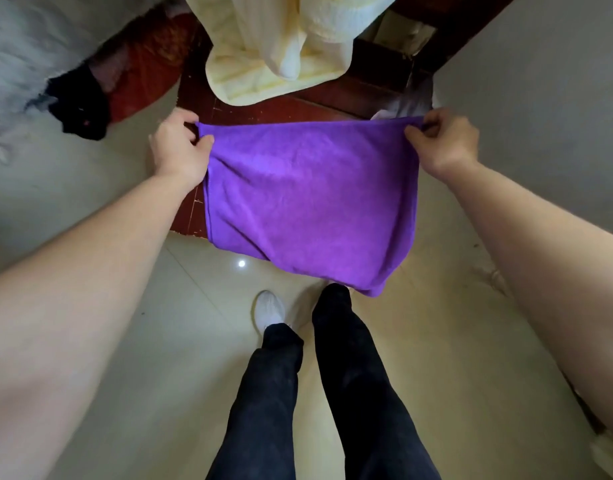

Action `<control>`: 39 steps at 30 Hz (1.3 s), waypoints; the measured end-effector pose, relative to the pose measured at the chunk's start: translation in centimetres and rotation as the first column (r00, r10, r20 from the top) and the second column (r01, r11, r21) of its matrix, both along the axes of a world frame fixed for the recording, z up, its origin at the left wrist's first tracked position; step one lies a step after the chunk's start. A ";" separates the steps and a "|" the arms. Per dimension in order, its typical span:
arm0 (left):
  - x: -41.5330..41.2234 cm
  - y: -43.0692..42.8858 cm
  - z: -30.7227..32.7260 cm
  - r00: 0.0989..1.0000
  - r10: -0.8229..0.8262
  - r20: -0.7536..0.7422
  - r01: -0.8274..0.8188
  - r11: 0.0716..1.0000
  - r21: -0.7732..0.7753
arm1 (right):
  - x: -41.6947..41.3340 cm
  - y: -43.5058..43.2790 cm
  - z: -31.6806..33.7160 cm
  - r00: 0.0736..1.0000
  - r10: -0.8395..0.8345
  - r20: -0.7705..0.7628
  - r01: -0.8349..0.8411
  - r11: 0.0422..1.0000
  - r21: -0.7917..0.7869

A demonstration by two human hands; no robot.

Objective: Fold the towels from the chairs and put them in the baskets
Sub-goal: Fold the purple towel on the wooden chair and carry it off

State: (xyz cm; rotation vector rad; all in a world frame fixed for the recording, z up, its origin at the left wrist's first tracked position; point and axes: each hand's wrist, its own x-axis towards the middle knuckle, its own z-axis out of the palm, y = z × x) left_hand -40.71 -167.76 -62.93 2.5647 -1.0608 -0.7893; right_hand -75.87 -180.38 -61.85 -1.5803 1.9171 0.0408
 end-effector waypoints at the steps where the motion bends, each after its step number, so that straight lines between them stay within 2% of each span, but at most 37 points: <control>1: 0.0 0.3 -0.1 0.999 -0.038 0.024 0.038 0.999 -0.009 | 0.1 0.1 0.0 1.000 0.002 0.008 -0.002 1.000 -0.011; 3: 0.3 0.8 -0.2 0.993 -0.109 0.053 0.109 0.994 -0.005 | 0.2 0.6 0.1 0.997 0.076 -0.001 -0.076 0.996 -0.046; 5: 0.7 1.0 -0.1 0.978 -0.196 0.066 0.194 0.981 0.027 | 0.2 1.0 0.4 0.962 0.261 -0.076 -0.266 0.961 -0.078; 7: 1.0 1.0 0.0 0.956 -0.283 0.077 0.278 0.958 0.066 | 0.2 1.0 0.8 0.857 0.484 -0.177 -0.503 0.861 -0.077; 9: 1.2 0.9 0.4 0.928 -0.362 0.088 0.353 0.930 0.104 | 0.4 1.0 1.2 0.763 0.602 -0.233 -0.631 0.773 -0.068; 13: 0.6 1.1 1.2 0.858 -0.490 0.152 0.457 0.864 0.210 | 0.5 1.1 2.2 0.737 0.619 -0.271 -0.639 0.769 0.020; 15: 0.0 1.7 1.4 0.818 -0.546 0.184 0.503 0.832 0.233 | 0.5 1.7 2.7 0.742 0.633 -0.219 -0.633 0.770 0.080; 18: -0.3 2.8 1.2 0.814 -0.549 0.188 0.501 0.828 0.251 | 0.3 2.8 3.2 0.736 0.651 -0.185 -0.641 0.758 0.119; 22: -0.6 5.0 2.7 0.780 -0.604 0.162 0.529 0.776 0.345 | -0.2 5.6 4.5 0.733 0.651 -0.198 -0.643 0.758 0.113; 25: -0.4 7.2 5.6 0.856 -0.499 0.138 0.460 0.855 0.239 | -0.8 7.6 7.0 0.754 0.635 -0.167 -0.643 0.766 0.011; 28: -0.5 8.6 9.3 0.899 -0.375 0.226 0.379 0.925 0.029 | -0.9 8.7 10.7 0.847 0.513 -0.140 -0.530 0.832 -0.162; 32: -0.4 8.3 16.5 0.943 -0.169 0.288 0.262 0.908 -0.326 | -0.9 10.0 18.3 0.928 0.371 -0.047 -0.351 0.821 -0.450; 37: 1.2 7.1 23.6 0.928 -0.102 0.358 0.265 0.856 -0.443 | -0.5 9.2 26.4 0.944 0.330 -0.016 -0.269 0.738 -0.619; 39: 1.4 7.0 26.1 0.919 -0.124 0.375 0.293 0.850 -0.438 | -0.2 8.8 28.8 0.943 0.328 -0.050 -0.288 0.733 -0.617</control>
